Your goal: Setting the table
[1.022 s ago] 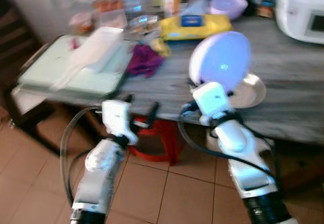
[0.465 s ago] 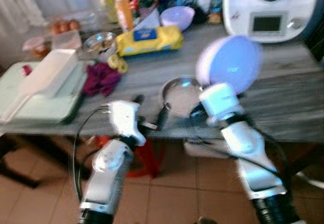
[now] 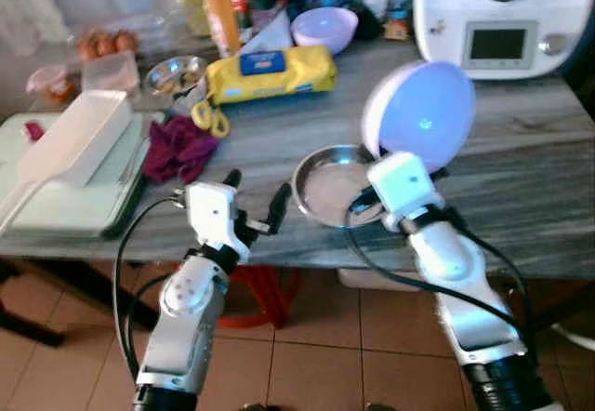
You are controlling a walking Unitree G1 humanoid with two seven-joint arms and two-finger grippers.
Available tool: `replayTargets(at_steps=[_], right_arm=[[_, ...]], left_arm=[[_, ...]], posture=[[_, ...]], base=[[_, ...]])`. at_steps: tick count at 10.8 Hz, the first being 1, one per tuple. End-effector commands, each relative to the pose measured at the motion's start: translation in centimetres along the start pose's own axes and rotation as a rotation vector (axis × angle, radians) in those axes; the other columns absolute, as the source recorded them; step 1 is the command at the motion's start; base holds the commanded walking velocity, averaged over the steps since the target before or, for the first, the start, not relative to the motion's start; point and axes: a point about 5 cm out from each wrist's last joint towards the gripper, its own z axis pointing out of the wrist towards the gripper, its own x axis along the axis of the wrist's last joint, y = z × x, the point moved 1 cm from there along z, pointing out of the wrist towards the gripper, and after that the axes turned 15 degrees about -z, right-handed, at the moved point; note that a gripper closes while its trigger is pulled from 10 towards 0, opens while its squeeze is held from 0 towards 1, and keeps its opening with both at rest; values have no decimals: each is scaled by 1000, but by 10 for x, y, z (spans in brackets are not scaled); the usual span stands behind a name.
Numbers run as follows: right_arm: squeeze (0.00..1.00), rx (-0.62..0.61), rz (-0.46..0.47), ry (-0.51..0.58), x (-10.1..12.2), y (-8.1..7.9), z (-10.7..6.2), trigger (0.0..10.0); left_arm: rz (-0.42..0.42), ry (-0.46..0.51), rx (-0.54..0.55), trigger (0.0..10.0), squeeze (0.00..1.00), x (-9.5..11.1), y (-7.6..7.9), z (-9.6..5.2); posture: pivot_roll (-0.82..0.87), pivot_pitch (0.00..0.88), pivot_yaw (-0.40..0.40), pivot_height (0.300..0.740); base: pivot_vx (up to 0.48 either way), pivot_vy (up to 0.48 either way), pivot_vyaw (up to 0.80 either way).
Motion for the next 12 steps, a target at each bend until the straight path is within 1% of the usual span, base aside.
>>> replayTargets(at_steps=[1,2,4,5,8,9,10,12], right_arm=[[0,32,4,61,12,-4,3,10000],[0,93,-14,96,15,-2,6,10000],[0,171,-52,105,10,2,13,10000],[0,240,-84,129,10,2,21,10000],[0,391,-105,171,14,-4,36,10000],[0,463,-112,214,18,-9,40,10000],[0,549,-82,240,24,-15,44,10000],[0,640,-93,252,23,-19,44,10000]], left_arm=[[58,23,38,10000,0,7,-9,-7],[88,-11,51,10000,0,3,-18,-19],[108,-72,31,10000,0,-4,-24,-35],[110,-99,21,10000,0,-7,-26,-41],[88,-127,-28,10000,0,-13,-20,-46],[78,-123,-57,10000,0,-14,-16,-47],[84,-126,-57,10000,0,-14,-17,-45],[78,-122,-59,10000,0,-14,-16,-44]], posture=[[-143,156,90,740],[-140,166,87,740],[-124,178,75,740],[-116,184,69,740],[-110,188,64,740],[-110,188,64,740],[-111,188,60,740],[-111,187,59,740]], base=[[0,0,0],[0,0,0],[0,0,0],[0,0,0],[0,0,0],[0,0,0],[0,0,0],[0,0,0]])
